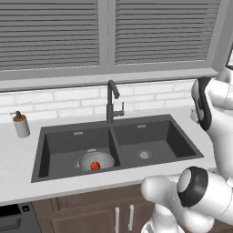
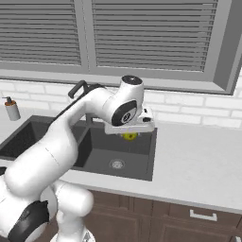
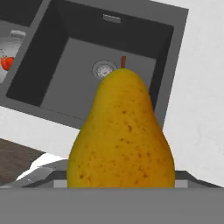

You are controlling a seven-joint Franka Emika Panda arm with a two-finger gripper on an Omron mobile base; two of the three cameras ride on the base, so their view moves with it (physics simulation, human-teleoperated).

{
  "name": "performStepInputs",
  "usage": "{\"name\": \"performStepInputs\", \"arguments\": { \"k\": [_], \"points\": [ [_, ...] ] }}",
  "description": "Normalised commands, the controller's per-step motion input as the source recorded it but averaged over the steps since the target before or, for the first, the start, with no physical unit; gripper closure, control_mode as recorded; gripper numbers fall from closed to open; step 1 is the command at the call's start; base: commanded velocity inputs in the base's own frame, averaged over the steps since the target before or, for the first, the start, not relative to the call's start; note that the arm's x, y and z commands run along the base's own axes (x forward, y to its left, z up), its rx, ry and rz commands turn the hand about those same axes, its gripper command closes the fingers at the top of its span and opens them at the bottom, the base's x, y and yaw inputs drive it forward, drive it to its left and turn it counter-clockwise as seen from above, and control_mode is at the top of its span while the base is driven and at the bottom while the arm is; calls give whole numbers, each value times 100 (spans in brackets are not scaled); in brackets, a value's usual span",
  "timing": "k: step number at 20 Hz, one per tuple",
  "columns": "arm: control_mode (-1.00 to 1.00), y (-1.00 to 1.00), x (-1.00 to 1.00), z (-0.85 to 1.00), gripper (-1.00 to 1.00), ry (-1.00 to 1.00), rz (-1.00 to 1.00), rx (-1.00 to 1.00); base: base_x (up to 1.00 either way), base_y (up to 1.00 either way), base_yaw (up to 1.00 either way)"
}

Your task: Put the colander in the sink, put the pear, apple in the colander, and turn on the sink faucet and pour water over the colander.

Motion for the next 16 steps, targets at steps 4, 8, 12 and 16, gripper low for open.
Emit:
{"name": "performStepInputs", "arguments": {
  "k": [4, 8, 12, 16],
  "points": [
    [-100, 100, -43, 17, 100, 21, 0, 0, 0, 0, 0],
    [-100, 100, -49, 0, 100, 5, 0, 0, 0, 0, 0],
    [-100, 100, -44, 0, 100, 0, 0, 0, 0, 0, 0],
    [-100, 100, -29, 0, 100, 0, 0, 0, 0, 0, 0]
  ]
}}
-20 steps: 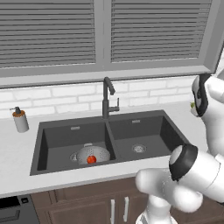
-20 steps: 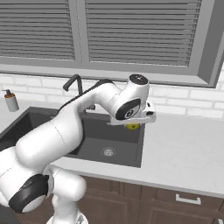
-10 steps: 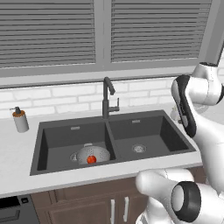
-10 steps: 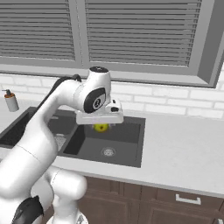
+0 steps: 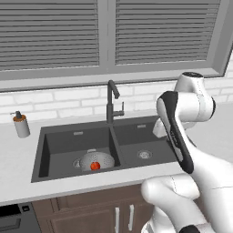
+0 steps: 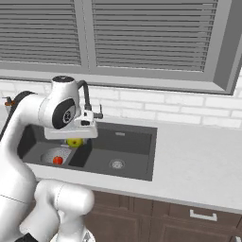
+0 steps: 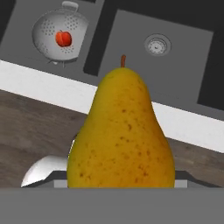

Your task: Put the colander in the sink, put the pear, apple in the colander, and turn on the sink faucet and pour water over the colander.

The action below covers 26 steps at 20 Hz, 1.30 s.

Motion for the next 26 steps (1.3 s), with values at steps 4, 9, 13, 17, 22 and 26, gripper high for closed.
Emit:
{"name": "performStepInputs", "arguments": {
  "k": [4, 9, 13, 17, 22, 26],
  "points": [
    [-100, 100, -15, -1, 100, 0, 0, 0, 0, 0, 0],
    [-100, 100, -1, -3, 100, -1, 0, 0, 0, 0, 0],
    [-100, 100, 0, -14, 100, 0, 0, 0, 0, 0, 0],
    [-100, 100, 15, -23, 100, 0, 0, 0, 0, 0, 0],
    [-100, 99, 49, -33, 100, 0, -1, 0, 0, 0, 0],
    [-100, 81, 71, -28, 100, 0, -3, 0, 0, 0, 0]
  ]
}}
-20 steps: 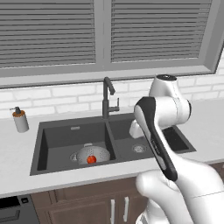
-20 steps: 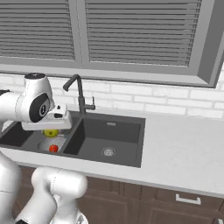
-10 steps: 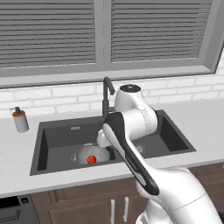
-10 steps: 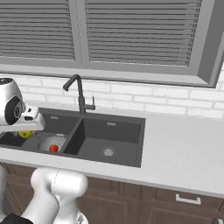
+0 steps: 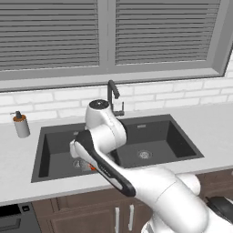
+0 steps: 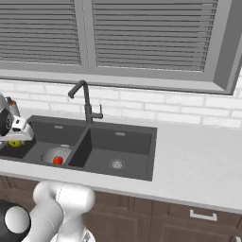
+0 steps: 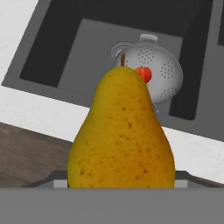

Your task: Put the colander in the sink, put the pear, apple in the colander, and turn on the sink faucet and pour water over the colander.

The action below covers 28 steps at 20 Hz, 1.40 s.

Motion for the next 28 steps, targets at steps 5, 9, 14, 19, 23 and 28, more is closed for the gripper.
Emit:
{"name": "performStepInputs", "arguments": {
  "k": [5, 9, 14, 19, 23, 28],
  "points": [
    [-100, 40, 74, -25, 100, 0, -7, -1, 0, 0, 0],
    [-100, 9, 61, -42, 100, 0, -12, -7, 0, 0, 0],
    [-100, -1, 42, -61, 100, 0, -13, -10, 0, 0, 0],
    [-100, -19, 24, -58, 100, 0, -11, -4, 0, 0, 0],
    [-100, -32, 28, -32, 100, 1, -10, 0, 0, 0, 0],
    [-100, -32, 28, -33, 100, 10, -8, 0, 0, 0, 0]
  ]
}}
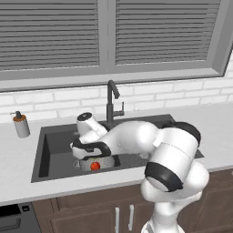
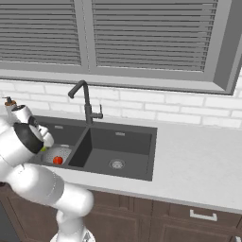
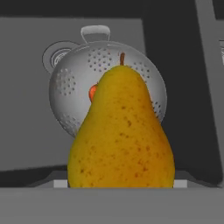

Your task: Put the colander in the sink, put the pear, apple in the colander, and turn on the sink faucet and pour water over the colander.

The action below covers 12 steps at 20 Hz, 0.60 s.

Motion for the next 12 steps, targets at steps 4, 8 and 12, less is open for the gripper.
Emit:
{"name": "performStepInputs", "arguments": {
  "k": [4, 8, 12],
  "points": [
    [-100, -13, 17, -44, 100, 10, -7, 0, 0, 0, 0],
    [-100, -1, 16, -40, 100, 7, -5, 0, 0, 0, 0],
    [-100, 0, 26, -18, 100, 3, -2, 0, 0, 0, 0]
  ]
}}
